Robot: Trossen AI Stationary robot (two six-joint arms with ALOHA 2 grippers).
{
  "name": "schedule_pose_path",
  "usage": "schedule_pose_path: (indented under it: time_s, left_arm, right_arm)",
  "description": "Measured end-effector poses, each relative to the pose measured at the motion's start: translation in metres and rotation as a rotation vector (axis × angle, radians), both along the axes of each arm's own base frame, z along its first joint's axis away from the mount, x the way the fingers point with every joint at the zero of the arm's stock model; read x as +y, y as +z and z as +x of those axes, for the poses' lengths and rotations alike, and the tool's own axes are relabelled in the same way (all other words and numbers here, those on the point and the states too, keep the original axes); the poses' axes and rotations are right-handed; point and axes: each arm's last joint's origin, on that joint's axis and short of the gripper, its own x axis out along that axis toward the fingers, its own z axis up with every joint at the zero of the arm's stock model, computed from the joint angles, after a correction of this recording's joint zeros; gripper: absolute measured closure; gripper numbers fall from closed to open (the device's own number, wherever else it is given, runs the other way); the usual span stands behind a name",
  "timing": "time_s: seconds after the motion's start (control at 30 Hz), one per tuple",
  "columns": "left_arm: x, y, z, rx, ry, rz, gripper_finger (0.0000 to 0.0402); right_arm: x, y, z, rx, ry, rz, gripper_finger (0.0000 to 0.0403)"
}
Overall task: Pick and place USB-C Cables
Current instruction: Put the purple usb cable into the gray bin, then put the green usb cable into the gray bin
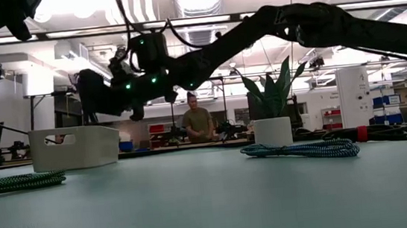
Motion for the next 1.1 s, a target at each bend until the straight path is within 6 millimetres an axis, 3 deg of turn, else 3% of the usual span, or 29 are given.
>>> schedule_pose_path:
  time_s: [0.23,0.53,1.1]
  left_arm:
    - [0.0,0.0,0.0,0.001,0.002,0.002,0.0396]
    - [0.0,0.0,-0.0001,0.0,0.002,0.001,0.0396]
    - [0.0,0.0,0.0,0.001,0.003,0.002,0.0396]
  right_arm:
    - [0.002,0.0045,0.0008,-0.058,-0.038,0.032,0.0374]
    - [0.0047,-0.0026,0.001,0.012,-0.053,0.049,0.0372]
    - [0.004,-0.0003,0.001,-0.015,-0.056,0.057,0.0305]
